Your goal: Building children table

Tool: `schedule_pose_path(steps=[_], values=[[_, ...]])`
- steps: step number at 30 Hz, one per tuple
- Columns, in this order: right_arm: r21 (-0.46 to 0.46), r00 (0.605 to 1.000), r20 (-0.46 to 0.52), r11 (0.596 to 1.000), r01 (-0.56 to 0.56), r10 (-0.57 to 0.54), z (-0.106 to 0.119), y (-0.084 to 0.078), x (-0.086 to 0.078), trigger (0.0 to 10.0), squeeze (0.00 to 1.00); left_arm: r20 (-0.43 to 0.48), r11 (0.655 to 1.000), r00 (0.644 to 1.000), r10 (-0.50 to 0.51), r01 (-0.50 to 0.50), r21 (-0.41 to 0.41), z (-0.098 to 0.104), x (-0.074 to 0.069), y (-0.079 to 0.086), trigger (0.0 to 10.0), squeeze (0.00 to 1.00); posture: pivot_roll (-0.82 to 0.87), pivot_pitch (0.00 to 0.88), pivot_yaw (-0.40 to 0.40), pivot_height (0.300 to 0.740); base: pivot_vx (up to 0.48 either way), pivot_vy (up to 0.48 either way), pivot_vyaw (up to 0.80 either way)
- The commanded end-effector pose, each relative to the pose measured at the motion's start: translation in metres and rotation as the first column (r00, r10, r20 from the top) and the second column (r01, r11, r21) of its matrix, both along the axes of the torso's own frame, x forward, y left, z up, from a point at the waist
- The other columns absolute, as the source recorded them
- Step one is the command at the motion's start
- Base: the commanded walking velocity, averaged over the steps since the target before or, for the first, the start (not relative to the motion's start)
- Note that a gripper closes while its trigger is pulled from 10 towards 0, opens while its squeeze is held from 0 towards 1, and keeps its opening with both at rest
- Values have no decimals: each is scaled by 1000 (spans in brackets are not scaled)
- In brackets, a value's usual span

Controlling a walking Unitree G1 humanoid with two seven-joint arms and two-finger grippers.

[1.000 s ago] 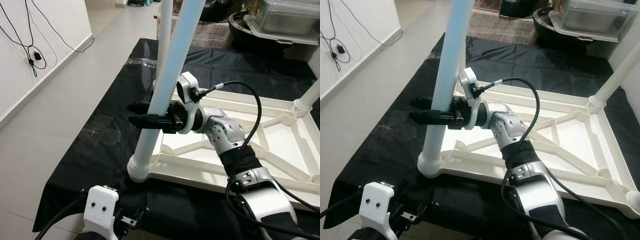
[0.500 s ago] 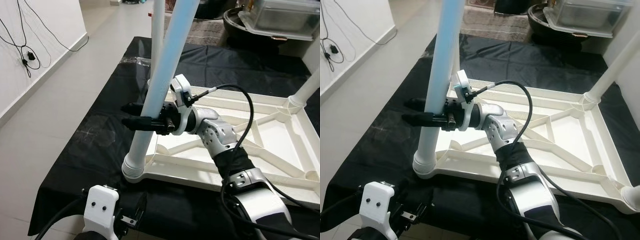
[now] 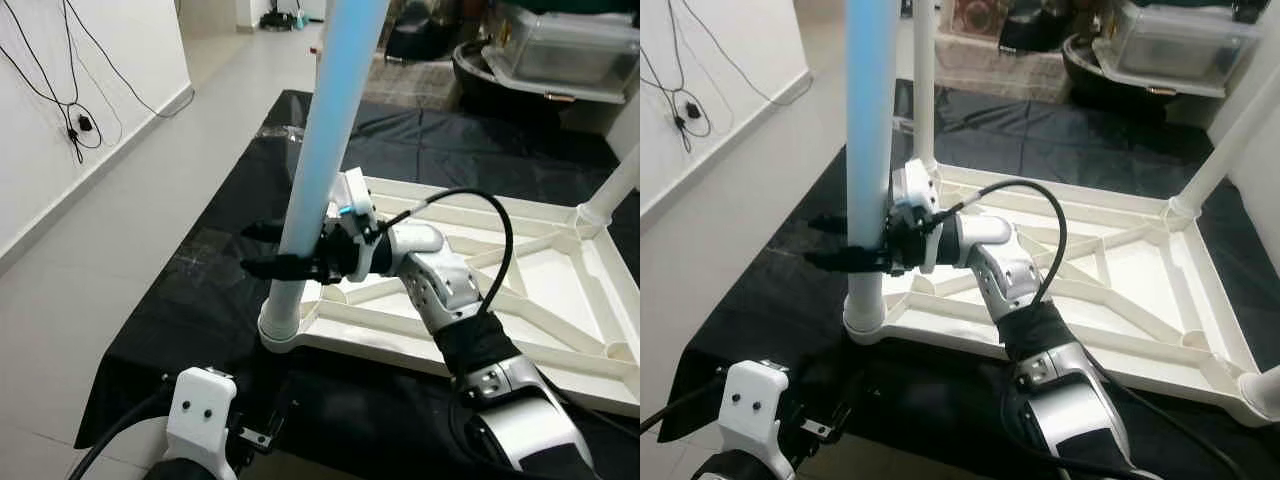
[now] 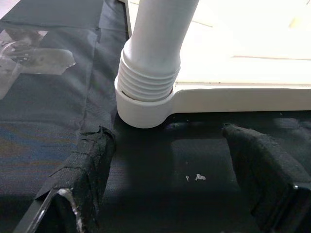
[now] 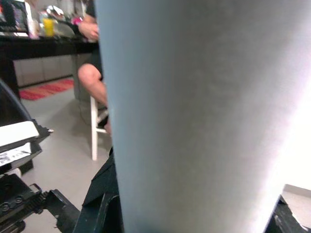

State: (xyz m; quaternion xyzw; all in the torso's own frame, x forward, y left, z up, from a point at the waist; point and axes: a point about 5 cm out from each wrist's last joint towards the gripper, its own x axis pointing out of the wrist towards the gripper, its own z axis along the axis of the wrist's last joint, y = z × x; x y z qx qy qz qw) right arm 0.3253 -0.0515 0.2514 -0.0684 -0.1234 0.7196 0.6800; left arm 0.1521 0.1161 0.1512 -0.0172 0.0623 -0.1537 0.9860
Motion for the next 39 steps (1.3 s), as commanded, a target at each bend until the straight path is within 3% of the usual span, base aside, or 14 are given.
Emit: schedule_pose_path(steps=[1, 7, 22, 25, 27, 30, 32, 33, 34, 36, 39], values=[[-84, 998, -45, 995, 49, -53, -19, -3, 3, 10000, 0, -17, 1000, 1000, -1, 1, 4, -5, 0, 0, 10000, 0, 135, 134, -82, 740, 0, 0, 0], [-142, 964, -134, 968, 209, -228, -29, 3, 16, 10000, 0, -3, 1000, 1000, 4, -4, 7, -5, 4, 0, 10000, 0, 132, 121, -86, 740, 0, 0, 0], [-190, 929, -215, 946, 261, -300, -36, 0, 19, 10000, 0, 14, 1000, 1000, 13, -13, 15, -4, 10, 4, 10000, 0, 126, 135, -87, 740, 0, 0, 0], [-191, 901, -246, 930, 316, -357, -39, -3, 21, 10000, 0, 15, 1000, 1000, 12, -13, 16, -4, 11, 4, 10000, 0, 123, 138, -86, 740, 0, 0, 0], [-164, 842, -276, 886, 434, -463, -39, -6, 28, 10000, 0, 17, 1000, 1000, 12, -13, 16, -5, 11, 4, 10000, 0, 123, 139, -89, 740, 0, 0, 0], [-158, 825, -284, 873, 462, -489, -38, -7, 30, 10000, 0, 17, 1000, 1000, 12, -13, 16, -5, 11, 4, 10000, 0, 123, 139, -89, 740, 0, 0, 0], [-145, 725, -318, 787, 600, -611, -41, -15, 36, 10000, 0, 18, 1000, 1000, 16, -17, 17, -5, 13, 5, 10000, 0, 119, 138, -84, 740, 0, 0, 0], [-145, 725, -318, 787, 600, -611, -41, -15, 36, 10000, 0, 18, 1000, 1000, 16, -17, 17, -5, 13, 5, 10000, 0, 119, 138, -84, 740, 0, 0, 0], [-140, 659, -338, 728, 671, -672, -43, -21, 37, 10000, 0, 19, 1000, 1000, 17, -18, 17, -5, 13, 5, 10000, 0, 116, 137, -84, 740, 0, 0, 0], [-108, 580, -351, 647, 754, -735, -45, -30, 34, 10000, 0, 22, 1000, 1000, 17, -17, 19, -5, 14, 5, 10000, 0, 115, 136, -80, 740, 0, 0, 0], [-88, 560, -361, 625, 775, -746, -45, -32, 31, 10000, 0, 23, 1000, 1000, 16, -17, 19, -5, 15, 5, 10000, 0, 115, 136, -80, 740, 0, 0, 0]])
